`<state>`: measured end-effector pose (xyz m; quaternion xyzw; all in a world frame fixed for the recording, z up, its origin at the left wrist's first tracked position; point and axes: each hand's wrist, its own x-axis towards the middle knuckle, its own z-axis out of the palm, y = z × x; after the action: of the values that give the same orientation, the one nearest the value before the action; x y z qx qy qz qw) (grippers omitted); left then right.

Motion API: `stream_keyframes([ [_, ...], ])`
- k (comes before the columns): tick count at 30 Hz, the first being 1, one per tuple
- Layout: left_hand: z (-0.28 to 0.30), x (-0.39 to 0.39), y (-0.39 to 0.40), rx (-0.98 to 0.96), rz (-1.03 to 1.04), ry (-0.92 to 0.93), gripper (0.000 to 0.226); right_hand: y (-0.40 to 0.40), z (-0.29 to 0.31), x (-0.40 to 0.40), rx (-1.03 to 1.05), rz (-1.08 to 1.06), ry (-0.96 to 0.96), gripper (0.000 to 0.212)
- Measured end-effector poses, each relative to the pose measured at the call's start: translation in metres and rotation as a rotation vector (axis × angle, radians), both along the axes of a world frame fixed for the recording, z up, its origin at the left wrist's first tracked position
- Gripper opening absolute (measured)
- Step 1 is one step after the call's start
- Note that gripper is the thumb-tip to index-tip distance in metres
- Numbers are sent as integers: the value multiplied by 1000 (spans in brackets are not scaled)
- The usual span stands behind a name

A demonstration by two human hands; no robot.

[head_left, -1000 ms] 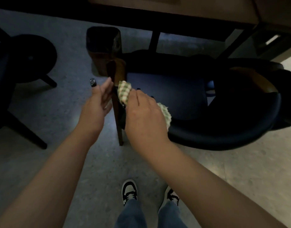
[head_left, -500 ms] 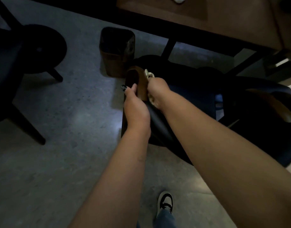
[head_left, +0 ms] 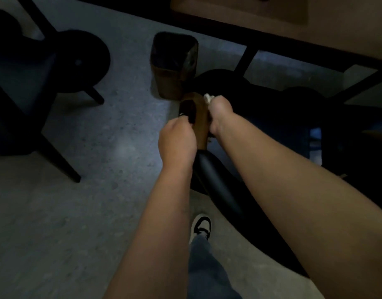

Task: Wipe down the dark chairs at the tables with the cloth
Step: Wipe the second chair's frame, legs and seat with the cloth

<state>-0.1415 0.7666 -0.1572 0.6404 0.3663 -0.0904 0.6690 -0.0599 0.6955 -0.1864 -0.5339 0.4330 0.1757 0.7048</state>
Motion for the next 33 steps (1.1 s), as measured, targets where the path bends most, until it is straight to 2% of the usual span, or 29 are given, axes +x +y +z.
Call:
stream_keyframes([
  [2,-7,16,3,90,-41,30,23,-4,-11,4,26,2,35,37],
  [5,-16,33,3,163,-82,41,43,-4,-18,3,-37,58,14,32],
  [7,-20,42,0,93,-114,16,45,-4,-21,-4,-213,119,-166,27],
  [8,-22,44,-2,-14,-75,3,43,-4,-21,-7,-307,188,-297,23],
  [11,-23,47,-5,-304,144,-5,50,-11,-11,-3,-508,552,-594,20],
  [13,-24,46,-2,-386,227,0,60,-14,-3,17,-604,842,-631,25],
  [17,-28,38,5,-439,472,113,62,-1,13,52,-685,1293,-544,39],
  [20,-31,34,9,-446,600,169,59,9,21,45,-890,1555,-685,37],
  [22,-32,32,11,-442,607,181,57,11,32,29,-1013,1731,-792,31],
  [25,-32,34,19,-417,533,169,56,11,50,4,-1207,2017,-884,37],
  [27,-32,37,32,-407,439,154,57,18,62,-10,-1258,2173,-792,33],
  [31,-32,49,64,-459,181,96,58,46,66,-7,-1282,2384,-328,24],
  [33,-30,59,77,-521,41,96,57,59,61,-3,-1284,2418,-169,27],
])
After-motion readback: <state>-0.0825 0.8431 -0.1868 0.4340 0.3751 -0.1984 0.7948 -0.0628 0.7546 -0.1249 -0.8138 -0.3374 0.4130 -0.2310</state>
